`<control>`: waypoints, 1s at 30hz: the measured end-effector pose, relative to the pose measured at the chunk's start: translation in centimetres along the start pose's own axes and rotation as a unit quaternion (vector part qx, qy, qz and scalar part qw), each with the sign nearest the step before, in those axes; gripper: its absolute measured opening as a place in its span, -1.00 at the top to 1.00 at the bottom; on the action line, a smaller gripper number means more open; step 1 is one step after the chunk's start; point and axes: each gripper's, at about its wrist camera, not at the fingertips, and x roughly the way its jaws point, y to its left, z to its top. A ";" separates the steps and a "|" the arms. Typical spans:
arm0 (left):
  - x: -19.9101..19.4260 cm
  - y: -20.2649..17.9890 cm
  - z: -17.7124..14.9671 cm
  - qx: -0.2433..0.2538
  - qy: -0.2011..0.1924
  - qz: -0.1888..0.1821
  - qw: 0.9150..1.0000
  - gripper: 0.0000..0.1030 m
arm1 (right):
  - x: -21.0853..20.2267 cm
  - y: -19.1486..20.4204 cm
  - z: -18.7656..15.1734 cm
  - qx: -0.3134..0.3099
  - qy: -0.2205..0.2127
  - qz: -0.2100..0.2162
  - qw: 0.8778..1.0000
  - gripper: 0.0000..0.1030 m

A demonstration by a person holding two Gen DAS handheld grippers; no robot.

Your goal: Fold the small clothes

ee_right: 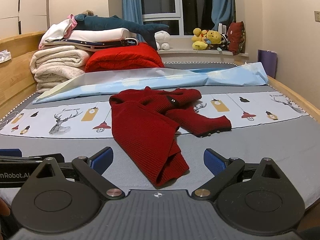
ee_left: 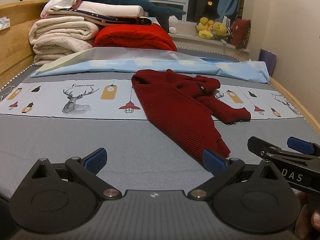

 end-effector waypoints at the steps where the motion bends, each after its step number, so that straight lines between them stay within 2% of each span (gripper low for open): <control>1: 0.0 0.0 -0.1 0.000 -0.001 0.001 1.000 -0.98 | 0.1 0.0 -0.2 -0.001 -0.001 -0.001 1.000 -0.88; 30: 0.3 -0.1 -0.4 -0.001 0.003 0.002 1.000 -0.98 | 0.9 0.6 -0.5 -0.006 0.005 -0.007 1.000 -0.88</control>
